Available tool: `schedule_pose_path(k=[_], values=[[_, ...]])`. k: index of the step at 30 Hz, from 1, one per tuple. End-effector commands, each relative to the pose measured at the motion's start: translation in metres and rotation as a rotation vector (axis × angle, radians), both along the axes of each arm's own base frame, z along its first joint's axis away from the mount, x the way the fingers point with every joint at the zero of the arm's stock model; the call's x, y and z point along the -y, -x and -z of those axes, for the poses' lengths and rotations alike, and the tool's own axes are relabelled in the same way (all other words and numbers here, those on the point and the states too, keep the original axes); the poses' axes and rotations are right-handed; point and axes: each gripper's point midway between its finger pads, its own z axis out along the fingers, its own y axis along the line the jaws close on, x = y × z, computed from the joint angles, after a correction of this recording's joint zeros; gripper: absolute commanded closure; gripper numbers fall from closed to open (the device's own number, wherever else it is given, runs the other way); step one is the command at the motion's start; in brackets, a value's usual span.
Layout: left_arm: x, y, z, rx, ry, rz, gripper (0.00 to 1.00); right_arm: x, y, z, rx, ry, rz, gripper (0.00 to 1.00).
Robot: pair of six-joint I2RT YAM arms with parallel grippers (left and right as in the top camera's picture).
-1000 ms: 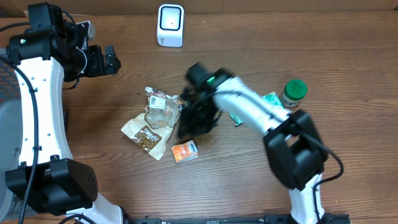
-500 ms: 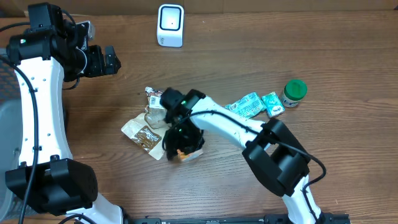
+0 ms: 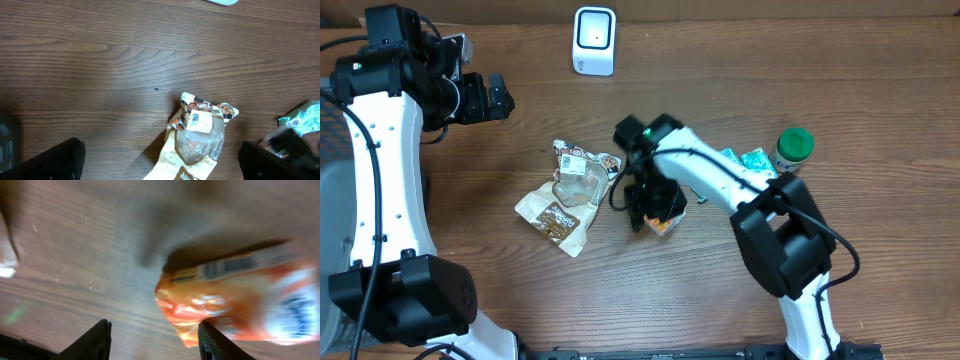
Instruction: Scan the item barcode
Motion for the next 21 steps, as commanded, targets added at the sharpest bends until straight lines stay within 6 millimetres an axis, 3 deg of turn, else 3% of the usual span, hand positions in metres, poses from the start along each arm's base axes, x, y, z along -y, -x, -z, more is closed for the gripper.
schedule_pose_path(k=[1,5,8,13,21], values=[[0.006,-0.002,0.002,0.000,0.002,0.029,0.00,0.011,-0.037,-0.043,0.134,-0.072,0.022,0.48],[0.006,-0.002,0.002,0.000,0.002,0.028,0.00,0.046,-0.050,-0.072,0.153,-0.060,0.173,0.51],[0.006,-0.002,0.002,0.000,0.002,0.029,0.00,0.078,-0.048,-0.071,0.112,0.028,0.270,0.55],[0.006,-0.002,0.002,0.000,0.002,0.028,0.00,0.098,-0.029,-0.044,0.039,0.100,0.282,0.69],[0.006,-0.002,0.002,0.000,0.002,0.029,0.00,0.109,-0.003,0.006,-0.006,0.145,0.287,0.71]])
